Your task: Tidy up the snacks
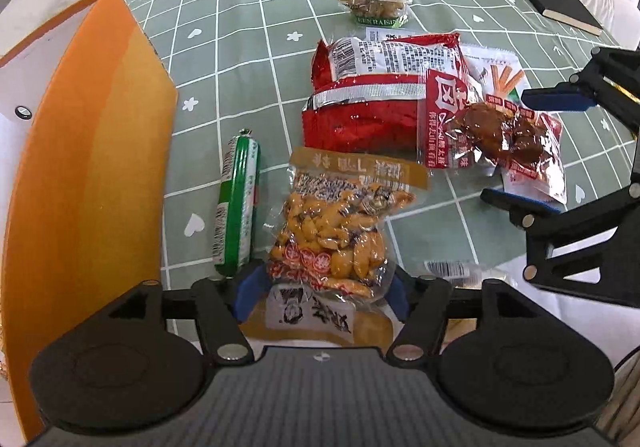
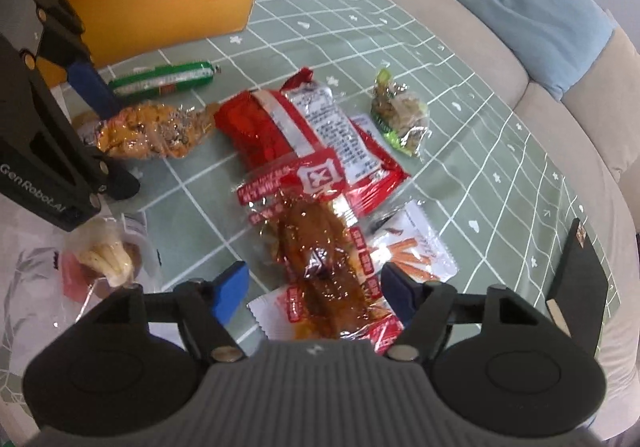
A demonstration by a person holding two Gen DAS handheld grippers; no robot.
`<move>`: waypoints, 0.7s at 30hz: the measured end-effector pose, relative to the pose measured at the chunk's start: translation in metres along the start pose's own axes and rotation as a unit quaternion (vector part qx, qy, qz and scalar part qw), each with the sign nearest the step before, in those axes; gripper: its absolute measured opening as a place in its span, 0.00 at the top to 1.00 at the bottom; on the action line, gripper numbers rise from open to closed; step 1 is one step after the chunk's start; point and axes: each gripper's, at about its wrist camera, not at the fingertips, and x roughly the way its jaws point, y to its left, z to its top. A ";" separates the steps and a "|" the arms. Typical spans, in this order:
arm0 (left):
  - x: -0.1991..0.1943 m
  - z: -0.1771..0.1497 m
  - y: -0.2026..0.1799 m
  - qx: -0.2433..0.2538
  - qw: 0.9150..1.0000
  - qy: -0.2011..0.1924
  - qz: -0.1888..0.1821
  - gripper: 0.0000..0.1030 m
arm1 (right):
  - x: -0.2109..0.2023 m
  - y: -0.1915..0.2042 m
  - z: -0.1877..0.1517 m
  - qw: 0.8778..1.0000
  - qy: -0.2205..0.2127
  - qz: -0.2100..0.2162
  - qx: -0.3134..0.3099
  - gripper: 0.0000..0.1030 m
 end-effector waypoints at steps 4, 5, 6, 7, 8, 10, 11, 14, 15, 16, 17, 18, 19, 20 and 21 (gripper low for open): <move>0.004 0.003 0.003 -0.001 1.000 0.002 -0.016 0.12 | 0.004 -0.007 0.001 0.999 0.004 0.014 0.040 0.31; 0.004 0.003 0.004 0.001 1.000 0.000 -0.018 0.11 | 0.004 -0.010 0.002 0.999 0.007 0.018 0.050 0.32; 0.005 0.002 0.004 0.001 1.000 -0.001 -0.021 0.09 | 0.005 -0.012 0.002 0.998 0.009 0.023 0.061 0.33; 0.005 0.002 0.003 0.005 1.000 -0.003 -0.022 0.06 | 0.005 -0.014 0.002 0.997 0.010 0.026 0.069 0.34; 0.006 0.001 0.003 0.009 1.000 -0.005 -0.024 0.06 | 0.005 -0.015 0.002 0.997 0.012 0.025 0.073 0.38; 0.006 -0.001 0.002 0.013 0.999 -0.009 -0.031 0.06 | 0.005 -0.017 0.002 0.996 0.015 0.025 0.079 0.42; 0.005 -0.003 0.001 0.014 0.999 -0.011 -0.031 0.06 | 0.005 -0.016 0.002 0.996 0.016 0.024 0.081 0.45; 0.001 -0.005 0.000 0.020 0.999 -0.025 -0.032 0.20 | 0.005 -0.012 0.005 0.997 0.018 0.013 0.072 0.54; -0.002 -0.006 0.000 0.021 0.999 -0.031 -0.032 0.33 | 0.005 -0.012 0.005 0.997 0.019 0.010 0.071 0.55; -0.003 -0.006 -0.001 0.026 0.999 -0.033 -0.031 0.35 | 0.005 -0.012 0.006 0.997 0.021 0.009 0.073 0.56; -0.004 -0.008 -0.003 0.035 0.998 -0.037 -0.026 0.36 | 0.004 -0.012 0.006 0.997 0.023 0.009 0.076 0.56; -0.004 -0.009 -0.004 0.041 0.998 -0.042 -0.025 0.36 | 0.003 -0.013 0.006 0.997 0.024 0.009 0.079 0.56; -0.004 -0.009 -0.004 0.043 0.998 -0.046 -0.025 0.37 | 0.002 -0.014 0.006 0.996 0.026 0.010 0.084 0.57; -0.005 -0.010 -0.003 0.042 0.998 -0.050 -0.025 0.37 | 0.001 -0.016 0.005 0.996 0.027 0.010 0.089 0.58; -0.005 -0.011 -0.003 0.042 0.997 -0.053 -0.024 0.39 | 0.000 -0.018 0.005 0.995 0.028 0.011 0.094 0.59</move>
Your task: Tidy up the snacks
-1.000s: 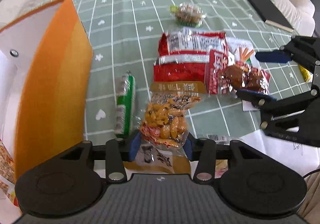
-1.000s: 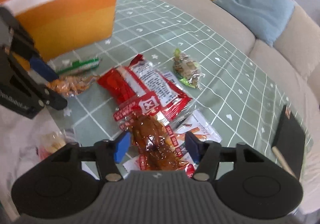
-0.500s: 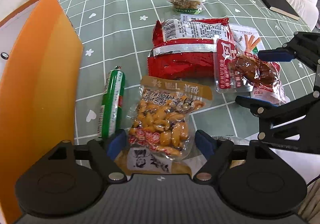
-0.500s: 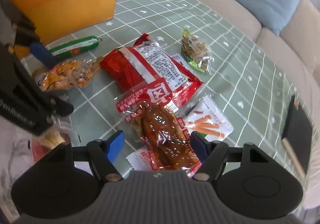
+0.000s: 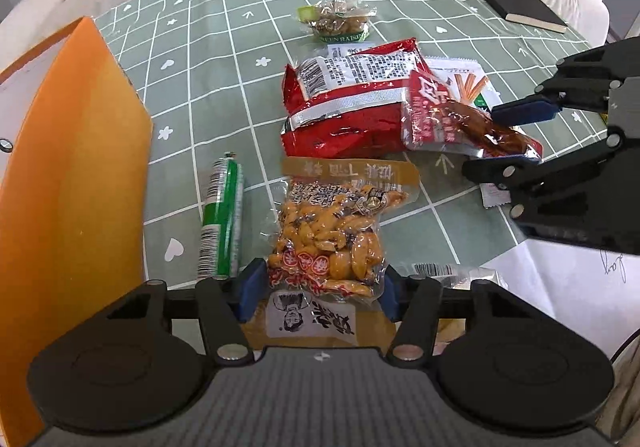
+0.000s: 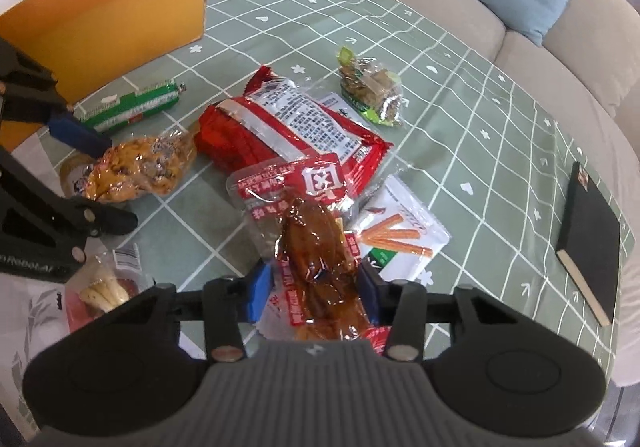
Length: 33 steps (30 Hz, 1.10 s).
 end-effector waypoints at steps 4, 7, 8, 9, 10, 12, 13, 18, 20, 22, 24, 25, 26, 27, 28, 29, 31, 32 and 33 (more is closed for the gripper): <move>-0.006 -0.002 0.001 0.003 1.000 -0.012 0.003 0.45 | -0.005 -0.006 -0.001 1.000 0.004 0.008 0.025 0.60; -0.015 -0.003 0.003 0.005 0.999 -0.030 0.013 0.63 | -0.008 -0.008 -0.002 0.999 0.008 0.012 0.033 0.61; -0.018 -0.002 0.005 0.003 0.999 -0.033 0.013 0.65 | -0.010 -0.008 -0.003 0.999 0.008 0.012 0.036 0.61; -0.020 -0.002 0.008 -0.004 0.999 -0.031 0.006 0.70 | -0.012 -0.009 -0.004 0.999 0.006 0.013 0.038 0.61; -0.020 -0.001 0.011 -0.009 1.000 -0.029 0.001 0.70 | -0.015 -0.009 -0.004 0.999 0.003 0.015 0.040 0.61; -0.021 -0.003 0.013 -0.011 0.999 -0.031 0.005 0.70 | -0.021 -0.008 -0.004 0.999 -0.003 0.014 0.043 0.74; -0.022 -0.003 0.014 -0.012 0.999 -0.033 0.009 0.71 | -0.025 -0.009 -0.005 0.999 -0.006 0.013 0.046 0.74; -0.036 -0.003 0.018 -0.031 0.998 -0.044 -0.010 0.81 | -0.036 -0.017 -0.007 0.995 -0.017 0.048 0.083 0.76; -0.042 -0.002 0.021 -0.045 0.998 -0.051 -0.017 0.82 | -0.041 -0.019 -0.007 0.994 -0.024 0.055 0.095 0.79; -0.047 -0.001 0.023 -0.052 0.997 -0.058 -0.023 0.84 | -0.044 -0.020 -0.006 0.993 -0.030 0.057 0.102 0.79; -0.051 -0.001 0.024 -0.058 0.996 -0.064 -0.032 0.85 | -0.048 -0.019 -0.005 0.992 -0.036 0.057 0.104 0.86; -0.054 -0.002 0.026 -0.063 0.995 -0.064 -0.040 0.85 | -0.050 -0.018 -0.005 0.992 -0.039 0.058 0.104 0.87; -0.055 -0.003 0.026 -0.067 0.995 -0.065 -0.046 0.85 | -0.053 -0.017 -0.005 0.992 -0.044 0.059 0.106 0.89; -0.056 -0.003 0.026 -0.070 0.994 -0.065 -0.052 0.86 | -0.056 -0.016 -0.005 0.991 -0.048 0.062 0.108 0.90; -0.057 -0.003 0.026 -0.072 0.994 -0.066 -0.055 0.86 | -0.058 -0.016 -0.005 0.990 -0.052 0.064 0.111 0.90; -0.059 -0.004 0.025 -0.074 0.993 -0.068 -0.056 0.86 | -0.060 -0.015 -0.005 0.990 -0.055 0.066 0.112 0.90; -0.063 -0.004 0.024 -0.077 0.993 -0.073 -0.059 0.86 | -0.064 -0.013 -0.004 0.989 -0.061 0.068 0.113 0.90; -0.064 -0.004 0.024 -0.079 0.992 -0.073 -0.060 0.86 | -0.066 -0.012 -0.004 0.989 -0.064 0.069 0.114 0.91; -0.066 -0.003 0.023 -0.082 0.992 -0.073 -0.061 0.86 | -0.067 -0.011 -0.004 0.989 -0.067 0.069 0.114 0.91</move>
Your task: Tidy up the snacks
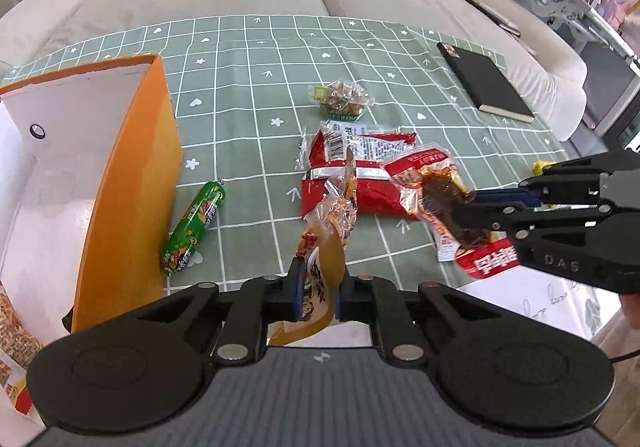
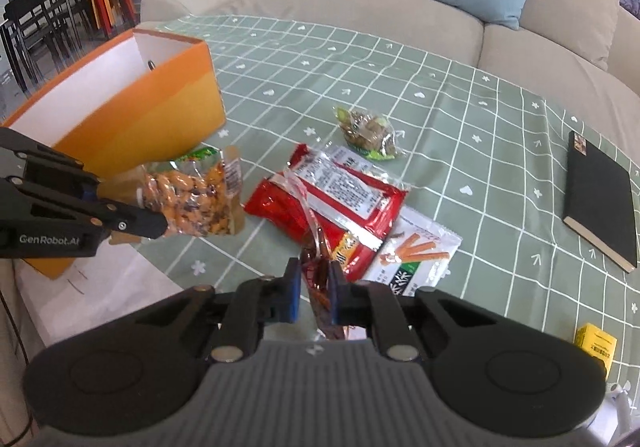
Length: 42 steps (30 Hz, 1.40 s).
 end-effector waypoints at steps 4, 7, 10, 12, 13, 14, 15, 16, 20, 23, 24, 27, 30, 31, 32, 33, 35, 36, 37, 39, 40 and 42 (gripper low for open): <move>-0.010 0.001 -0.002 -0.003 1.000 -0.008 0.007 0.86 | -0.006 0.007 0.001 1.000 -0.012 -0.003 0.001 0.92; -0.019 0.002 -0.002 -0.010 1.000 -0.018 0.003 0.86 | -0.014 0.017 0.002 1.000 -0.024 -0.005 0.000 0.93; -0.030 0.002 -0.002 -0.012 0.999 -0.031 0.010 0.86 | -0.024 0.030 0.001 0.999 -0.040 -0.005 0.004 1.00; -0.037 0.001 0.000 -0.016 0.999 -0.039 0.010 0.86 | -0.029 0.037 0.002 0.999 -0.046 0.000 0.011 1.00; -0.040 0.001 0.001 -0.018 0.999 -0.042 0.009 0.86 | -0.030 0.041 0.002 0.999 -0.049 0.001 0.009 1.00; -0.043 0.001 0.002 -0.020 0.999 -0.044 0.009 0.86 | -0.031 0.046 0.003 0.999 -0.051 0.000 0.004 1.00; -0.047 0.001 0.003 -0.022 0.999 -0.048 0.010 0.86 | -0.031 0.050 0.004 0.999 -0.051 0.000 0.002 1.00; -0.050 0.001 0.004 -0.023 0.998 -0.050 0.010 0.86 | -0.032 0.053 0.005 0.999 -0.054 0.001 0.002 1.00; -0.064 0.001 0.012 -0.032 0.998 -0.061 0.007 0.86 | -0.038 0.064 0.012 0.998 -0.067 0.008 0.001 1.00; -0.067 0.000 0.016 -0.034 0.997 -0.064 0.013 0.86 | -0.036 0.075 0.016 0.998 -0.066 0.006 -0.012 1.00; -0.068 0.000 0.018 -0.035 0.997 -0.064 0.012 0.86 | -0.034 0.076 0.017 0.998 -0.063 0.007 -0.014 1.00; -0.070 -0.004 0.022 -0.039 0.997 -0.063 0.009 0.86 | -0.026 0.071 0.016 0.999 -0.048 0.011 -0.006 1.00; -0.072 -0.005 0.031 -0.053 0.997 -0.064 0.009 0.86 | -0.021 0.062 0.014 0.999 -0.033 0.016 0.021 1.00; -0.074 -0.005 0.034 -0.057 0.996 -0.065 0.007 0.86 | -0.019 0.060 0.013 0.999 -0.030 0.016 0.030 1.00; -0.077 -0.005 0.038 -0.063 0.996 -0.069 0.007 0.86 | -0.015 0.058 0.012 0.999 -0.027 0.017 0.037 1.00; -0.080 -0.005 0.043 -0.067 0.995 -0.073 0.007 0.86 | -0.012 0.057 0.013 0.999 -0.023 0.020 0.042 0.99; -0.088 -0.004 0.051 -0.075 0.994 -0.082 0.010 0.86 | -0.005 0.057 0.013 0.998 -0.016 0.029 0.050 0.94; -0.091 -0.004 0.055 -0.080 0.993 -0.086 0.010 0.86 | -0.001 0.059 0.013 0.998 -0.012 0.035 0.051 0.83; -0.094 -0.004 0.059 -0.085 0.992 -0.089 0.011 0.86 | 0.004 0.061 0.014 0.998 -0.006 0.042 0.050 0.74; -0.099 -0.003 0.067 -0.094 0.991 -0.095 0.012 0.86 | 0.013 0.066 0.014 0.998 0.000 0.041 0.040 0.53; -0.102 -0.002 0.072 -0.099 0.990 -0.099 0.011 0.86 | 0.019 0.069 0.014 0.999 0.007 0.035 0.029 0.52; -0.110 -0.002 0.081 -0.108 0.988 -0.108 0.009 0.86 | 0.030 0.073 0.012 0.999 0.029 0.027 0.008 0.44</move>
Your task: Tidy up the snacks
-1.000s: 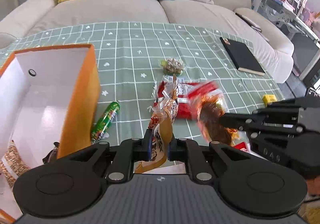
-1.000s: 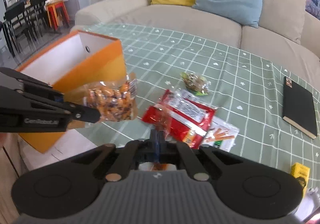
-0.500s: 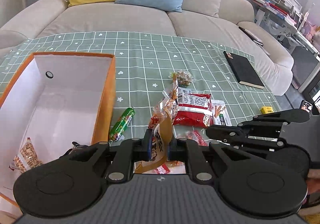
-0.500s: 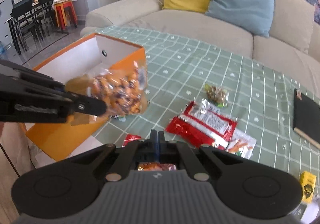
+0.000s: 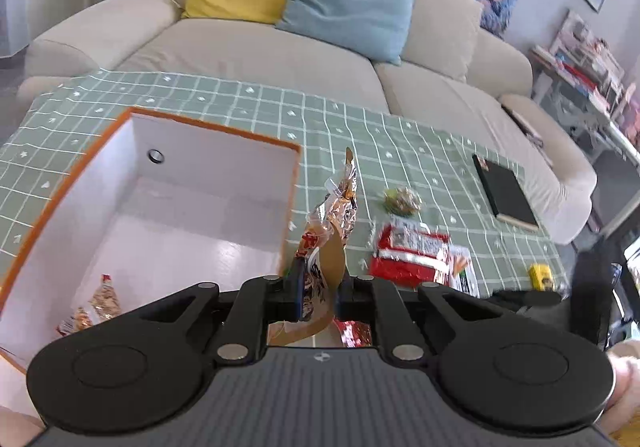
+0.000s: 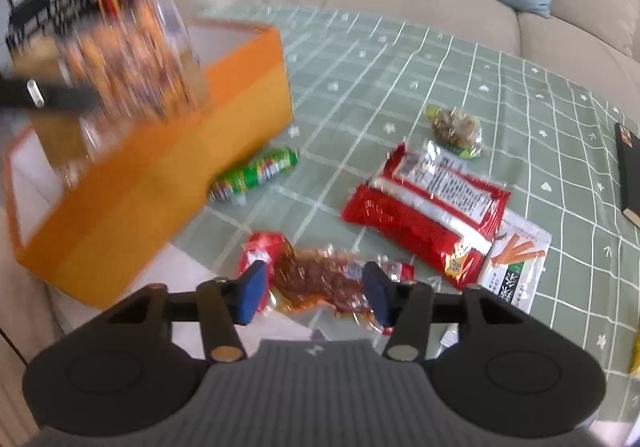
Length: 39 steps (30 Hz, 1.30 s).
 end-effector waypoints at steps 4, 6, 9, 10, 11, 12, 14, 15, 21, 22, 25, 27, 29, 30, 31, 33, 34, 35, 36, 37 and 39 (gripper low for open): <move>-0.008 0.006 0.016 -0.007 1.000 -0.013 0.012 0.86 | 0.007 0.001 -0.007 0.999 0.037 -0.004 -0.006 0.40; -0.009 0.007 0.024 -0.010 1.000 -0.011 0.023 0.86 | 0.006 0.002 -0.013 0.999 0.051 0.006 0.007 0.29; -0.004 0.004 0.037 -0.014 0.999 -0.003 0.040 0.86 | 0.009 0.004 -0.023 0.996 0.078 0.003 0.031 0.29; -0.002 0.002 0.042 -0.016 0.999 0.000 0.043 0.86 | 0.011 0.004 -0.025 0.996 0.085 -0.003 0.038 0.29; -0.001 0.000 0.046 -0.020 0.999 0.003 0.045 0.86 | 0.014 0.004 -0.028 0.995 0.091 -0.006 0.043 0.33; 0.002 -0.002 0.051 -0.024 0.999 0.008 0.045 0.86 | 0.017 0.003 -0.030 0.994 0.095 -0.009 0.050 0.36; 0.005 -0.006 0.058 -0.029 0.998 0.013 0.047 0.86 | 0.021 0.001 -0.032 0.993 0.098 -0.010 0.063 0.45; 0.006 -0.008 0.061 -0.031 0.998 0.017 0.048 0.86 | 0.023 0.000 -0.032 0.993 0.099 -0.011 0.067 0.46; 0.014 -0.016 0.076 -0.044 0.997 0.033 0.049 0.86 | 0.026 0.007 -0.031 0.994 0.095 -0.012 0.058 0.56; 0.013 -0.017 0.078 -0.046 0.997 0.035 0.049 0.86 | 0.024 0.009 -0.030 0.994 0.093 -0.013 0.056 0.60; 0.014 -0.015 0.084 -0.049 0.997 0.037 0.051 0.86 | 0.014 0.016 -0.022 0.996 0.071 -0.022 0.049 0.62; 0.014 -0.013 0.088 -0.051 0.996 0.037 0.055 0.86 | 0.004 0.021 -0.014 0.998 0.050 -0.023 0.041 0.62; 0.015 -0.009 0.091 -0.050 0.996 0.035 0.058 0.86 | -0.009 0.027 -0.001 0.999 0.025 -0.019 0.032 0.62; 0.015 -0.008 0.093 -0.050 0.996 0.033 0.060 0.86 | -0.014 0.031 0.006 0.999 0.013 -0.016 0.028 0.62; 0.015 -0.006 0.094 -0.049 0.996 0.032 0.062 0.86 | -0.021 0.036 0.014 1.000 -0.001 -0.014 0.023 0.62; 0.015 -0.002 0.095 -0.045 0.996 0.029 0.067 0.86 | -0.033 0.044 0.031 0.999 -0.029 -0.005 0.015 0.62; 0.015 0.000 0.096 -0.042 0.996 0.028 0.070 0.86 | -0.037 0.049 0.039 0.999 -0.040 0.001 0.011 0.62; 0.016 0.002 0.097 -0.041 0.996 0.028 0.072 0.86 | -0.042 0.054 0.048 0.998 -0.054 0.010 0.007 0.62; 0.017 0.004 0.098 -0.040 0.996 0.029 0.073 0.86 | -0.047 0.061 0.058 0.997 -0.068 0.019 -0.001 0.62; 0.018 0.006 0.100 -0.039 0.996 0.032 0.074 0.86 | -0.050 0.066 0.065 0.997 -0.078 0.027 -0.007 0.62; 0.022 0.010 0.104 -0.039 0.996 0.039 0.074 0.86 | -0.054 0.080 0.081 0.994 -0.096 0.041 -0.027 0.62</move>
